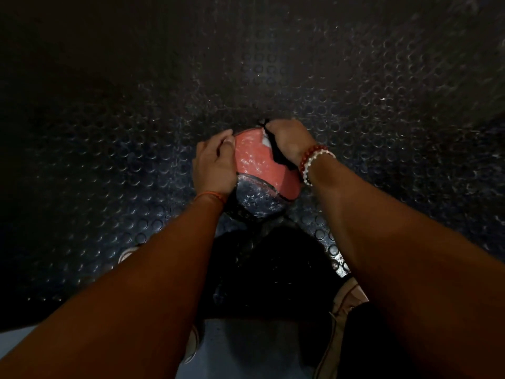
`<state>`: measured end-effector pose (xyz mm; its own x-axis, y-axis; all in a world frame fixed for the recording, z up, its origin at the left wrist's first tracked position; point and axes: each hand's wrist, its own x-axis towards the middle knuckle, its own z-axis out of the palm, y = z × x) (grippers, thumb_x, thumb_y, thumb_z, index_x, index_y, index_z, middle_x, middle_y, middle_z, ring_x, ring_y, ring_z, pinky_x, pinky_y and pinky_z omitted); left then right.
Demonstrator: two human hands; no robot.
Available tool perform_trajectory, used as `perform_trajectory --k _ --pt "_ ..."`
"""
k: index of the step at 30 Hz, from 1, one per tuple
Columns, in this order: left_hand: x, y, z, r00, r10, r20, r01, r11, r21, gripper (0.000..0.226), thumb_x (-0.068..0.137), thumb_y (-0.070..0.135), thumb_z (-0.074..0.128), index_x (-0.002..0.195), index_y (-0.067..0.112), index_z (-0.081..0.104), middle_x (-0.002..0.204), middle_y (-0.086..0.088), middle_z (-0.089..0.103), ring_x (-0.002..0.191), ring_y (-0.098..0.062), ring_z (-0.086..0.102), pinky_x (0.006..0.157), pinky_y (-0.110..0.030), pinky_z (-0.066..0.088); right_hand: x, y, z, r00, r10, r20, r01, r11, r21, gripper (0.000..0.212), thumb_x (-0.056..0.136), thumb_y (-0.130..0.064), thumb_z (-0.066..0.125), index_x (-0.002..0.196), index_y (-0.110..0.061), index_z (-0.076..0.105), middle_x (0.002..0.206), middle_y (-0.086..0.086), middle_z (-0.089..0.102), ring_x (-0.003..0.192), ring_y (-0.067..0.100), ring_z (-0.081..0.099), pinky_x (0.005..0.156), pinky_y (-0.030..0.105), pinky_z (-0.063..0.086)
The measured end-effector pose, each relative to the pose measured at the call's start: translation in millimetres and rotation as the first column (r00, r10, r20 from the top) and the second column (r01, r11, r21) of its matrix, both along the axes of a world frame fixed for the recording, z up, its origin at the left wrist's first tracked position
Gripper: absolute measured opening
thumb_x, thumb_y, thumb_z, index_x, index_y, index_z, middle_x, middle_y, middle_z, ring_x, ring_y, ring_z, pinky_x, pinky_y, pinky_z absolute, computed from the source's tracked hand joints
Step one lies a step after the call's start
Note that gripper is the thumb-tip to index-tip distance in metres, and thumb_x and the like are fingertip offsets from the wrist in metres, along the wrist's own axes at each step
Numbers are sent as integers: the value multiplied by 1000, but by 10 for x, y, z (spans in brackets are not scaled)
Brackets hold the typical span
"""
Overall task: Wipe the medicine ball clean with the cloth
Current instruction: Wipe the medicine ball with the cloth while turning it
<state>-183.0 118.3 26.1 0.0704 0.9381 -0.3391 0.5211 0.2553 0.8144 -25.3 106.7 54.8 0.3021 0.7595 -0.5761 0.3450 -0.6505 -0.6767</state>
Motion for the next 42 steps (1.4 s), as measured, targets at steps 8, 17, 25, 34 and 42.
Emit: perform_trajectory --k 8,17,25,34,42 --pt "59 88 45 999 36 -26 -38 997 -69 31 98 40 46 122 34 65 130 -1 50 119 -22 51 107 -36 37 -332 -654 -154 851 -525 -35 525 846 92 50 94 -33 31 119 -3 61 126 16 58 115 29 53 97 32 39" --pt "21 60 46 998 -5 -55 3 999 -34 32 100 37 45 126 31 63 132 -4 50 120 -22 51 105 -28 35 -442 -491 -56 907 -115 406 -26 945 326 48 95 -33 35 137 -17 53 148 6 43 137 23 36 117 34 20" --pt "51 8 44 999 8 -38 -9 1000 -16 31 99 40 46 124 35 64 129 -3 51 119 -25 51 107 -40 39 46 -105 -45 989 -141 -49 139 989 -45 39 102 -25 39 128 -3 57 132 16 58 102 17 56 77 22 45" --pt "126 61 59 998 4 -66 -8 998 -61 33 98 45 43 124 37 63 135 -2 48 123 -28 48 109 -44 37 -378 -790 -310 709 -692 -137 704 706 76 49 91 -39 35 113 -6 64 123 9 62 114 25 55 97 30 41" --pt "125 20 53 997 -17 -73 14 999 -41 32 98 43 45 124 37 63 132 1 48 123 -25 47 109 -39 37 -388 -532 -82 926 -243 290 125 920 372 44 95 -34 40 131 -18 58 141 5 49 131 20 43 112 36 31"
